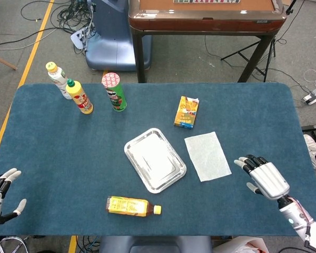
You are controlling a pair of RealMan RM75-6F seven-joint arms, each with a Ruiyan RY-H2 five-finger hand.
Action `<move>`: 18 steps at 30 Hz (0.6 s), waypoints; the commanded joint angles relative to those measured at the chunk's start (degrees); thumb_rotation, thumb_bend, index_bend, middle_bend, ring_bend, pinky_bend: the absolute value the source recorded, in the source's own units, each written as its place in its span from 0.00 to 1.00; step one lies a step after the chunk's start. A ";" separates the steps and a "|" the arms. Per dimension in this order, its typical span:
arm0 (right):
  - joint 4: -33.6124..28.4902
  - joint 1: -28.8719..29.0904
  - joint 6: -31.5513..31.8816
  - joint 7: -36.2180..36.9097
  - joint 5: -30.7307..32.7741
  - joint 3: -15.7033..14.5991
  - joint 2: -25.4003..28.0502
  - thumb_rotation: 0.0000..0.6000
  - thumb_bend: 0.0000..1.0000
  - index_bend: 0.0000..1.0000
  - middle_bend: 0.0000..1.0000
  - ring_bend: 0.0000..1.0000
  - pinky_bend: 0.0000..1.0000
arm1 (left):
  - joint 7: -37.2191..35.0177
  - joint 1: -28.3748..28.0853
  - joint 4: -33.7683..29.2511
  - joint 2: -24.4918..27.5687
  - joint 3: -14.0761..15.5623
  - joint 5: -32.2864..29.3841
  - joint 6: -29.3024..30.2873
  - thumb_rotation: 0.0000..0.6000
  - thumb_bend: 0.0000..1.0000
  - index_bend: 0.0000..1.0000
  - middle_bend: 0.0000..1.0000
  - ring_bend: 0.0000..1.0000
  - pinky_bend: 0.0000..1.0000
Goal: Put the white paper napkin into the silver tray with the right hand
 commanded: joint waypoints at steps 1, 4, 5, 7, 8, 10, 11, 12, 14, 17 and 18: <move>3.98 1.52 -1.45 0.88 -0.33 -0.32 -2.89 1.00 0.20 0.26 0.24 0.19 0.36 | 0.15 0.00 -0.05 -0.04 -0.03 -0.17 -0.09 1.00 0.27 0.18 0.16 0.15 0.00; 6.56 2.53 -2.29 1.36 -0.14 -0.19 -4.90 1.00 0.19 0.27 0.24 0.19 0.36 | 0.33 -0.05 -0.07 -0.11 -0.10 -0.39 -0.27 1.00 0.27 0.18 0.16 0.15 0.00; 7.23 2.84 -2.66 1.56 0.05 -0.14 -5.48 1.00 0.19 0.27 0.24 0.19 0.36 | 0.32 -0.06 -0.07 -0.14 -0.12 -0.44 -0.29 1.00 0.27 0.18 0.16 0.15 0.00; 8.62 3.46 -3.45 1.93 0.57 -0.02 -6.79 1.00 0.19 0.28 0.24 0.19 0.36 | 0.28 -0.04 0.03 -0.21 -0.14 -0.65 -0.38 1.00 0.27 0.18 0.16 0.15 0.00; 9.19 3.76 -3.86 1.92 0.83 0.01 -7.50 1.00 0.19 0.28 0.24 0.19 0.36 | 0.26 -0.02 0.14 -0.25 -0.16 -0.80 -0.42 1.00 0.27 0.18 0.16 0.15 0.00; 9.62 4.23 -4.32 1.82 1.10 0.09 -8.59 1.00 0.19 0.28 0.24 0.19 0.36 | 0.16 0.00 0.30 -0.31 -0.17 -1.04 -0.56 1.00 0.27 0.18 0.16 0.15 0.00; 9.71 4.54 -4.59 1.63 1.29 0.18 -9.36 1.00 0.19 0.28 0.24 0.19 0.35 | 0.10 -0.03 0.41 -0.33 -0.16 -1.14 -0.72 1.00 0.27 0.18 0.16 0.15 0.00; 9.67 4.79 -4.93 1.32 1.50 0.25 -9.90 1.00 0.19 0.28 0.24 0.19 0.35 | 0.06 -0.08 0.50 -0.35 -0.15 -1.13 -0.81 1.00 0.27 0.18 0.16 0.15 0.00; 9.10 5.38 -5.95 0.14 2.15 0.44 -11.01 1.00 0.19 0.28 0.24 0.18 0.35 | -0.15 -0.17 0.65 -0.38 -0.21 -1.06 -0.88 1.00 0.27 0.18 0.16 0.15 0.00; 7.23 6.11 -8.02 -1.66 3.72 0.76 -11.95 1.00 0.19 0.28 0.24 0.17 0.35 | -0.40 -0.17 0.79 -0.29 -0.29 -1.04 -0.77 1.00 0.27 0.18 0.16 0.15 0.00; 6.36 6.38 -8.67 -2.57 4.47 1.04 -12.34 1.00 0.19 0.28 0.24 0.16 0.34 | -0.46 -0.15 0.77 -0.19 -0.30 -1.07 -0.76 1.00 0.27 0.18 0.16 0.15 0.00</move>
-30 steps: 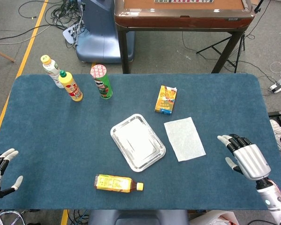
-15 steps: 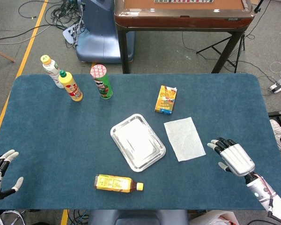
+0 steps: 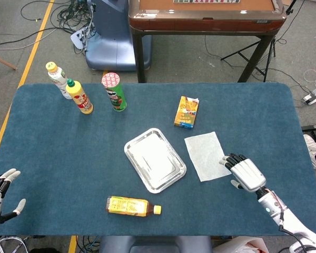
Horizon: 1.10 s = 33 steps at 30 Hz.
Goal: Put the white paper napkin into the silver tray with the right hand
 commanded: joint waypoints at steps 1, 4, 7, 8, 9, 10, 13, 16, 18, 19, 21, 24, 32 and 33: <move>-2.51 1.03 -2.27 -2.80 2.31 0.79 -1.43 1.00 0.19 0.28 0.24 0.16 0.33 | -0.13 0.04 -0.01 0.17 -0.02 -0.04 0.04 1.00 0.27 0.18 0.16 0.15 0.00; -3.95 1.48 -3.56 -5.82 4.68 1.78 -2.77 1.00 0.18 0.28 0.24 0.15 0.33 | -0.31 0.14 0.03 0.30 0.03 0.01 0.16 1.00 0.27 0.18 0.16 0.15 0.00; -5.16 1.89 -4.78 -7.94 7.06 2.59 -4.18 1.00 0.18 0.28 0.24 0.14 0.33 | -0.54 0.24 0.23 0.29 0.15 0.05 0.16 1.00 0.27 0.18 0.16 0.15 0.00; -5.49 2.04 -4.99 -8.50 7.56 2.79 -4.70 1.00 0.17 0.28 0.24 0.14 0.33 | -0.59 0.26 0.29 0.29 0.17 0.09 0.17 1.00 0.27 0.18 0.16 0.15 0.00; -5.74 2.25 -5.20 -9.32 8.10 3.01 -5.42 1.00 0.17 0.28 0.24 0.14 0.33 | -0.67 0.28 0.35 0.30 0.19 0.15 0.21 1.00 0.27 0.18 0.16 0.15 0.00; -5.96 2.43 -5.46 -9.87 8.47 3.10 -5.89 1.00 0.17 0.28 0.24 0.14 0.33 | -0.72 0.30 0.36 0.31 0.20 0.19 0.25 1.00 0.27 0.18 0.16 0.15 0.00; -6.79 3.09 -6.46 -11.49 9.52 3.24 -7.04 1.00 0.17 0.28 0.24 0.14 0.33 | -0.87 0.43 0.28 0.51 0.19 0.40 0.60 1.00 0.27 0.18 0.16 0.15 0.00; -7.34 3.72 -7.42 -12.96 10.31 3.14 -7.84 1.00 0.17 0.28 0.24 0.14 0.33 | -0.97 0.62 0.22 0.73 0.23 0.49 0.90 1.00 0.27 0.18 0.16 0.15 0.00; -7.66 4.03 -7.85 -13.53 10.67 3.05 -8.17 1.00 0.17 0.28 0.24 0.14 0.33 | -0.99 0.73 0.21 0.81 0.28 0.57 1.05 1.00 0.27 0.18 0.16 0.15 0.00; -7.78 4.13 -7.93 -13.91 10.92 3.01 -8.42 1.00 0.16 0.28 0.24 0.13 0.33 | -1.02 0.78 0.22 0.82 0.31 0.60 1.11 1.00 0.27 0.18 0.16 0.15 0.00; -7.84 4.19 -7.85 -14.25 11.36 3.03 -9.02 1.00 0.16 0.28 0.24 0.13 0.33 | -1.08 0.84 0.28 0.77 0.34 0.66 1.16 1.00 0.27 0.18 0.16 0.15 0.00; -7.49 4.28 -7.63 -15.07 12.34 3.22 -10.52 1.00 0.16 0.28 0.24 0.13 0.33 | -1.14 0.77 0.39 0.71 0.39 0.75 0.98 1.00 0.27 0.18 0.16 0.15 0.00; -5.39 5.02 -7.80 -16.68 14.67 3.97 -13.91 1.00 0.16 0.28 0.24 0.13 0.33 | -1.60 0.50 0.44 1.02 0.27 0.75 0.58 1.00 0.27 0.18 0.16 0.15 0.00; -5.09 5.11 -7.71 -16.84 14.95 4.10 -14.36 1.00 0.16 0.28 0.24 0.13 0.33 | -1.71 0.48 0.50 1.03 0.27 0.69 0.48 1.00 0.27 0.18 0.16 0.15 0.00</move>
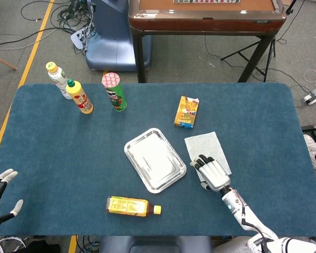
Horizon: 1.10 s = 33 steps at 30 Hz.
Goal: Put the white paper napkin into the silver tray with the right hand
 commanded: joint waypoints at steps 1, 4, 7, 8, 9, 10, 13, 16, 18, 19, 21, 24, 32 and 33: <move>0.73 0.29 0.10 -0.48 0.77 0.37 -1.05 1.00 0.16 0.28 0.24 0.13 0.33 | -0.20 -0.05 0.13 0.03 0.02 -0.12 -0.19 1.00 0.27 0.18 0.16 0.15 0.00; 1.41 0.47 0.42 -1.23 1.39 0.65 -1.96 1.00 0.16 0.28 0.24 0.13 0.33 | -0.51 -0.11 0.34 -0.01 0.05 -0.11 -0.36 1.00 0.27 0.18 0.16 0.15 0.00; 1.75 0.46 0.78 -2.47 2.31 0.90 -2.39 1.00 0.16 0.28 0.24 0.13 0.33 | -0.67 -0.14 0.47 0.10 0.01 -0.17 -0.40 1.00 0.27 0.18 0.16 0.15 0.00; 1.75 0.41 0.88 -3.04 2.68 0.95 -2.41 1.00 0.16 0.28 0.24 0.13 0.33 | -0.73 -0.13 0.49 0.13 -0.01 -0.20 -0.38 1.00 0.27 0.18 0.16 0.15 0.00; 1.71 0.33 1.06 -3.57 3.06 1.04 -2.43 1.00 0.16 0.29 0.24 0.13 0.33 | -0.79 -0.12 0.51 0.16 -0.01 -0.23 -0.38 1.00 0.27 0.18 0.16 0.15 0.00; 1.63 0.25 1.30 -4.20 3.51 1.15 -2.49 1.00 0.16 0.31 0.24 0.13 0.33 | -0.81 -0.12 0.57 0.17 0.00 -0.26 -0.42 1.00 0.27 0.18 0.16 0.15 0.00; 1.22 0.10 1.79 -5.25 4.18 1.21 -2.31 1.00 0.16 0.38 0.26 0.13 0.33 | -0.95 -0.17 0.76 0.03 0.07 -0.25 -0.62 1.00 0.27 0.18 0.16 0.15 0.00; 0.89 0.14 1.95 -5.99 4.61 1.16 -1.95 1.00 0.17 0.43 0.26 0.13 0.33 | -0.98 -0.31 0.92 -0.11 0.00 -0.28 -0.80 1.00 0.27 0.18 0.16 0.15 0.00; 0.72 0.17 2.02 -6.49 4.90 1.11 -1.71 1.00 0.19 0.46 0.27 0.13 0.33 | -1.03 -0.35 0.95 -0.16 -0.03 -0.29 -0.83 1.00 0.27 0.18 0.16 0.15 0.00; 0.57 0.18 1.96 -6.62 5.13 1.11 -1.60 1.00 0.19 0.47 0.27 0.13 0.33 | -1.03 -0.37 0.97 -0.16 -0.04 -0.32 -0.86 1.00 0.27 0.18 0.16 0.15 0.00; 0.31 0.17 1.98 -6.84 5.51 1.07 -1.39 1.00 0.19 0.51 0.27 0.13 0.33 | -1.00 -0.37 1.01 -0.16 -0.03 -0.39 -0.91 1.00 0.27 0.18 0.16 0.15 0.00; 0.09 0.22 1.98 -7.07 5.81 0.96 -1.00 1.00 0.22 0.55 0.28 0.13 0.33 | -0.96 -0.37 1.04 -0.15 -0.02 -0.47 -0.97 1.00 0.27 0.18 0.16 0.15 0.00; -0.37 0.47 2.21 -7.37 6.18 0.90 -0.26 1.00 0.27 0.56 0.29 0.13 0.33 | -1.02 -0.40 1.20 -0.24 -0.06 -0.65 -1.07 1.00 0.27 0.18 0.16 0.15 0.00; -0.36 0.48 2.21 -7.33 6.27 0.86 -0.19 1.00 0.30 0.56 0.29 0.13 0.33 | -0.98 -0.42 1.23 -0.25 -0.05 -0.70 -1.15 1.00 0.27 0.18 0.16 0.15 0.00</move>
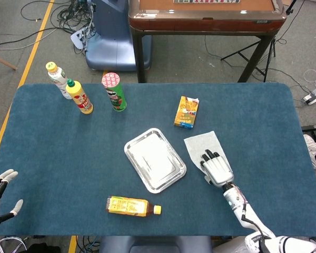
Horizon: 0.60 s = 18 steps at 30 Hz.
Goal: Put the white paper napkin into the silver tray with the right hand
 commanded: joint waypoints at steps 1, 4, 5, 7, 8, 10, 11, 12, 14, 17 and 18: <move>-0.06 0.03 -0.01 0.10 0.22 -0.08 0.19 1.00 0.32 0.56 0.29 0.13 0.33 | 0.04 -0.03 0.04 -0.02 0.01 -0.08 -0.10 1.00 0.27 0.18 0.16 0.15 0.00; -0.08 0.06 0.05 0.19 0.35 -0.20 0.26 1.00 0.39 0.56 0.29 0.13 0.33 | 0.04 -0.07 0.01 -0.04 -0.03 -0.03 -0.08 1.00 0.27 0.18 0.16 0.15 0.00; -0.11 0.05 0.08 0.25 0.40 -0.22 0.28 1.00 0.40 0.56 0.29 0.13 0.33 | 0.05 -0.07 0.03 -0.07 -0.02 -0.02 -0.08 1.00 0.27 0.18 0.16 0.15 0.00; -0.19 0.04 0.20 0.40 0.40 -0.31 0.36 1.00 0.41 0.56 0.29 0.13 0.33 | 0.08 -0.11 0.10 -0.14 -0.02 0.01 -0.13 1.00 0.27 0.18 0.16 0.15 0.00; -0.21 0.04 0.28 0.46 0.39 -0.31 0.41 1.00 0.43 0.56 0.29 0.13 0.33 | 0.09 -0.12 0.13 -0.18 -0.02 0.02 -0.14 1.00 0.27 0.18 0.16 0.15 0.00; -0.22 0.05 0.55 0.62 0.34 -0.25 0.55 1.00 0.44 0.56 0.29 0.13 0.33 | 0.16 -0.18 0.16 -0.24 -0.06 -0.06 -0.23 1.00 0.27 0.18 0.16 0.15 0.00; -0.29 0.07 0.64 0.74 0.34 -0.19 0.67 1.00 0.45 0.56 0.29 0.13 0.33 | 0.19 -0.19 0.16 -0.24 -0.07 -0.08 -0.23 1.00 0.27 0.18 0.16 0.15 0.00; -0.43 0.08 0.84 0.93 0.34 -0.04 0.88 1.00 0.45 0.56 0.29 0.13 0.33 | 0.22 -0.20 0.13 -0.21 -0.08 -0.11 -0.24 1.00 0.27 0.18 0.16 0.15 0.00; -0.82 0.15 1.24 1.40 0.35 0.38 1.42 1.00 0.45 0.56 0.29 0.13 0.33 | 0.33 -0.24 0.02 -0.12 -0.12 -0.13 -0.28 1.00 0.27 0.18 0.16 0.15 0.00; -1.49 0.41 1.94 2.19 0.50 1.49 2.34 1.00 0.45 0.56 0.29 0.13 0.33 | 0.45 -0.30 -0.13 -0.01 -0.13 -0.09 -0.29 1.00 0.27 0.18 0.16 0.15 0.00; -1.91 0.60 2.25 2.70 0.55 2.13 2.84 1.00 0.45 0.56 0.29 0.13 0.33 | 0.50 -0.29 -0.18 0.03 -0.13 -0.07 -0.27 1.00 0.27 0.18 0.16 0.15 0.00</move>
